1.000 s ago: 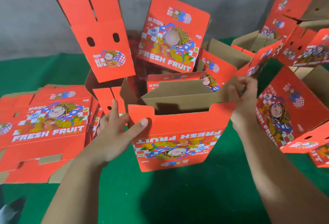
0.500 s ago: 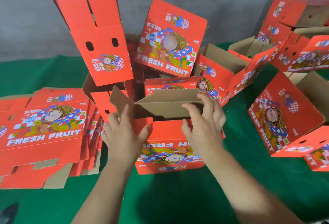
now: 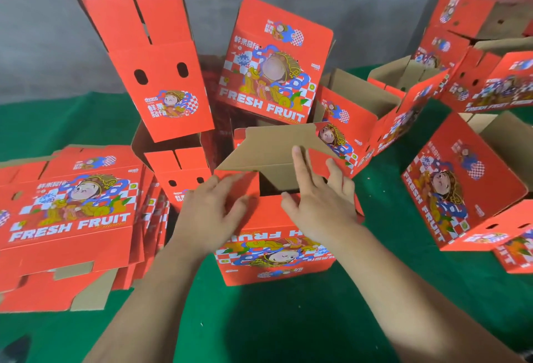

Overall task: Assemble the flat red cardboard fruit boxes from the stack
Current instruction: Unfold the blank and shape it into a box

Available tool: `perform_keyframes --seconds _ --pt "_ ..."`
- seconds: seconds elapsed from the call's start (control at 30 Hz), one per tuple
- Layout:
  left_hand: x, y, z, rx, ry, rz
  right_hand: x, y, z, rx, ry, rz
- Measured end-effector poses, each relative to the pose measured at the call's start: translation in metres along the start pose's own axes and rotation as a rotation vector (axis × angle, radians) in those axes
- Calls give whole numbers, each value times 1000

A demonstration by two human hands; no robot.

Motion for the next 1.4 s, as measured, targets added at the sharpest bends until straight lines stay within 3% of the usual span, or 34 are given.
perform_keyframes --seconds 0.13,0.27,0.43,0.53,0.6,0.63,0.67,0.73,0.8,0.93,1.0,1.07,1.13,1.23,1.3,1.4 --pt "6 17 -27 120 -97 -309 11 -15 15 -62 -121 -47" --pt "13 18 -43 79 -214 -335 8 -22 27 -63 -249 -66" --pt "21 24 -43 63 -234 -320 8 -33 40 -79 -556 -71" --pt "24 18 -31 13 -217 -16 -14 -40 23 -78 -352 -487" --pt "19 14 -25 -60 -177 60 -39 -50 10 -280 -97 -647" --pt "20 14 -25 -78 -192 13 -49 -52 4 -334 11 -609" --pt "21 16 -23 -64 -235 -44 -53 -48 -3 -276 78 -530" --pt "26 27 -22 74 -315 -70 -50 -19 -12 50 93 -330" --pt "29 38 -22 212 -385 -16 -48 -2 -12 242 79 -182" --pt "21 43 -19 255 -398 -199 -48 -5 -15 186 160 11" --pt "20 41 -18 220 -352 -105 -50 -4 -13 141 137 9" --pt "25 35 -16 142 -336 158 -54 -10 -11 99 148 -226" --pt "40 30 -8 27 -481 458 -66 -20 -13 45 287 -577" --pt "54 34 13 -26 -756 760 -84 -20 0 49 623 -1320" --pt "60 30 19 -110 -821 913 -97 -20 11 22 723 -1722" --pt "50 31 25 -261 -752 1018 -113 -17 26 107 753 -1840"
Point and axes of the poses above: each hand's wrist, its own z-axis away from the middle knuckle, its own y-axis out of the palm, x = y × z, the point moved 9 cm from there along -z, towards the middle knuckle, and after that the axes turned 1 degree about -y, right-handed, at the moved point
